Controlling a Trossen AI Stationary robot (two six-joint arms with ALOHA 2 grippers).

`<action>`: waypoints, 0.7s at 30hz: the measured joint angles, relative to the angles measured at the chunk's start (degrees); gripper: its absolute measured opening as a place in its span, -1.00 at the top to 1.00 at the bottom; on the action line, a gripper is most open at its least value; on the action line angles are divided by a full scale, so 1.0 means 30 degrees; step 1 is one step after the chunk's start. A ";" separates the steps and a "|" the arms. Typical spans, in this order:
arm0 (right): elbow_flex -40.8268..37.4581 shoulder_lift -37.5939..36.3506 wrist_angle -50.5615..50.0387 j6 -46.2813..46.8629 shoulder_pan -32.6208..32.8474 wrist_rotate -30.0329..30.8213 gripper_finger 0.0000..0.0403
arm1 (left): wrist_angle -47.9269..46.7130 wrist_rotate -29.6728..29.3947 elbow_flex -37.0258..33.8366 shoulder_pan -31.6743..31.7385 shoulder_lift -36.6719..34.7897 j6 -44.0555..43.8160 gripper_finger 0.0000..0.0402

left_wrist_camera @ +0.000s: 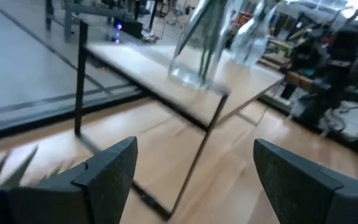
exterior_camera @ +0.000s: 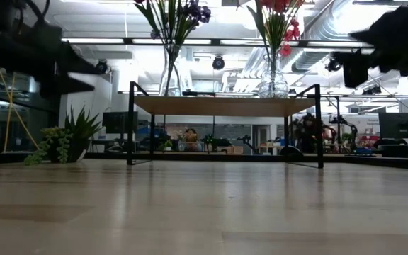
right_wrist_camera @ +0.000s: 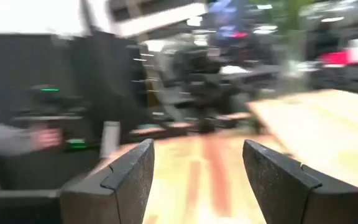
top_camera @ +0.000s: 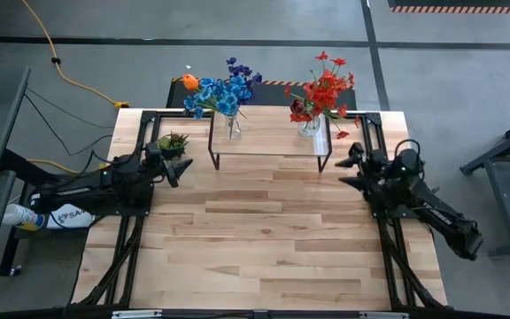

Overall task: Pick and place flowers into a vace then onto a shelf
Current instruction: Return to Home Position

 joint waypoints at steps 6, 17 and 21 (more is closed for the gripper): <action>0.0000 0.0001 -0.1323 -0.1379 0.0596 0.1850 -0.17 | 0.1399 -0.0218 -0.0858 -0.0007 0.0627 0.0169 -0.76; 0.0000 -0.0008 -0.2138 -0.1763 0.4640 0.8325 -0.17 | 0.1071 -0.0422 -0.0865 -0.0005 0.0830 0.0084 -0.76; 0.0000 0.0006 -0.2713 -0.1394 0.6768 1.0537 -0.17 | 0.1072 -0.0314 -0.0865 -0.0007 0.0816 0.0199 -0.76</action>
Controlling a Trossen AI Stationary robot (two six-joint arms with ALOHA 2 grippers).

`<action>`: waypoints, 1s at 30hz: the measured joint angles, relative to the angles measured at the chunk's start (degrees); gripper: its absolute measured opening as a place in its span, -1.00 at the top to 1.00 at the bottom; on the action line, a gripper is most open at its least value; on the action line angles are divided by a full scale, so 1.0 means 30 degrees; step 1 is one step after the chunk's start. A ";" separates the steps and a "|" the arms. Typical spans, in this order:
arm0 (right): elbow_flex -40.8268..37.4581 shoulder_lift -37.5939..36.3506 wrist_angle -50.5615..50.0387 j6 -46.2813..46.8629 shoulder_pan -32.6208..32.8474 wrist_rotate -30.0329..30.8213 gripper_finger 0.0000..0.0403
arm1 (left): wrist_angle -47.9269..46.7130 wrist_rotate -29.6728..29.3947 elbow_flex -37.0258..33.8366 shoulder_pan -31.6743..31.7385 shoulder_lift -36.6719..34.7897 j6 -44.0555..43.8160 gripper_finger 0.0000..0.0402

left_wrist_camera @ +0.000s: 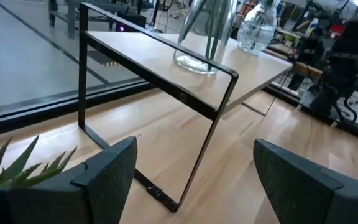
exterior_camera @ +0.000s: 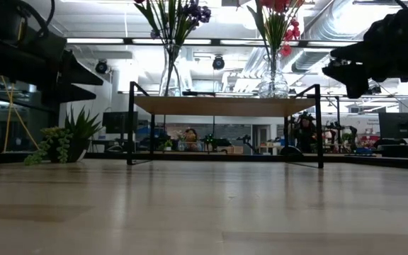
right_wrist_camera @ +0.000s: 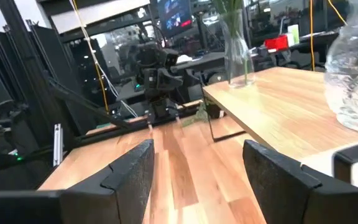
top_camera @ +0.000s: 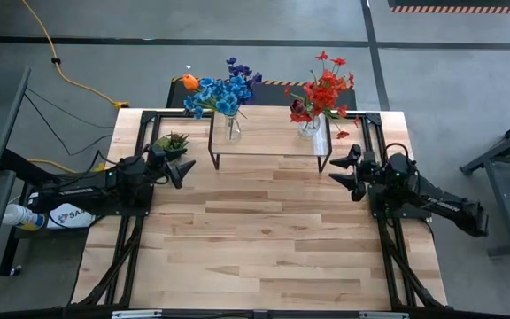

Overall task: Pick and place flowers into a vace then onto a shelf
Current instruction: Return to Home Position

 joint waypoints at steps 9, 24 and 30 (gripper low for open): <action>-0.0124 0.0001 -0.0195 -0.1273 0.4788 0.5160 -0.17 | -0.0006 0.0614 -0.0007 0.0000 0.0000 0.0651 -0.76; -0.0131 0.0010 -0.0655 -0.2106 0.6868 0.8891 -0.17 | 0.3243 -0.0477 -0.0969 -0.0001 0.1465 0.1961 -0.76; -0.0138 0.0010 -0.0730 -0.2667 0.6868 0.8608 -0.17 | 0.3431 -0.1484 -0.0986 -0.0003 0.2952 0.1485 -0.76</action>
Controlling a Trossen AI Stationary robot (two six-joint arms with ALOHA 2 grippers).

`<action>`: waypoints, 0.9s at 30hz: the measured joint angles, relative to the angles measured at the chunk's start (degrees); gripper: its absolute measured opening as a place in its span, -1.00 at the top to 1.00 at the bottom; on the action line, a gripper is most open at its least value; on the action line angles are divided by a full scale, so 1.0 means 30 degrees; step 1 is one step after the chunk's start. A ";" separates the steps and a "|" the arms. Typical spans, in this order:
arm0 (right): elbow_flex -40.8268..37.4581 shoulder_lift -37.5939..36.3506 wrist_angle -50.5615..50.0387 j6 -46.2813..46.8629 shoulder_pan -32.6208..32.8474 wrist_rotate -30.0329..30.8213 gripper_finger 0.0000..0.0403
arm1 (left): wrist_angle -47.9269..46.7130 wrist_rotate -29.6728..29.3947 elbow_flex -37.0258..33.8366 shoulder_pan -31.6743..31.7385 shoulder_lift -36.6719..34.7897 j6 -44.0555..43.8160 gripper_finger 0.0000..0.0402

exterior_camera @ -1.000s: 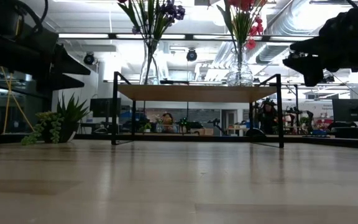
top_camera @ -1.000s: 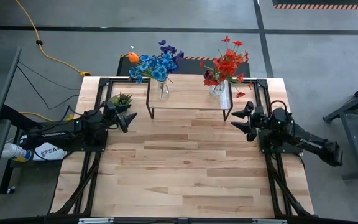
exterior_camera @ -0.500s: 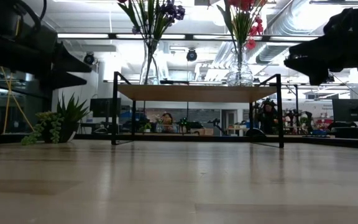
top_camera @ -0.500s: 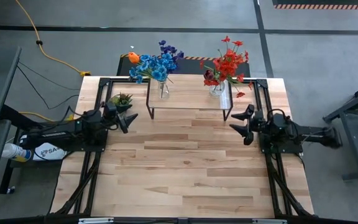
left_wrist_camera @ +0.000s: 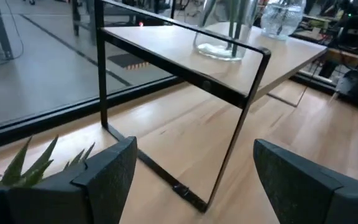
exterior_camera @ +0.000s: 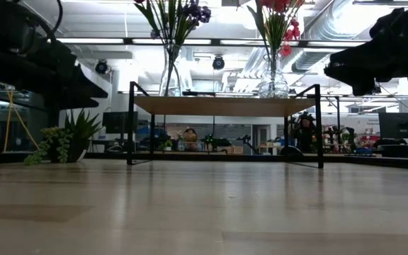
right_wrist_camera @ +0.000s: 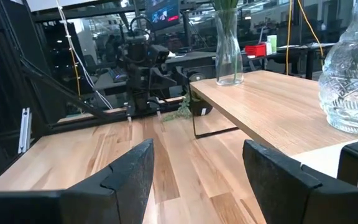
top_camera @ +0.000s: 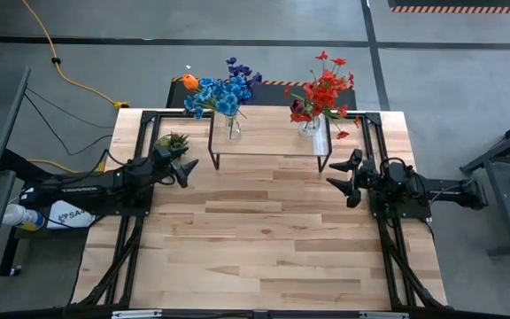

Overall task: Pick and place flowers into a vace then onto a shelf
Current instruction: Return to Home Position

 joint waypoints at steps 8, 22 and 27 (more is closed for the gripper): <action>-0.0001 0.0000 -0.0105 -0.0099 -0.0007 -0.1757 -0.17 | 0.1123 -0.0055 -0.0019 -0.0004 0.0035 0.0491 -0.76; -0.0015 0.0000 -0.0095 0.3631 -0.0007 -0.2909 -0.17 | 0.1117 0.1027 0.0003 0.0003 0.0028 -0.3266 -0.76; -0.0015 0.0000 -0.0095 0.3631 -0.0007 -0.2915 -0.17 | 0.1020 0.1027 0.0010 0.0003 0.0028 -0.3191 -0.76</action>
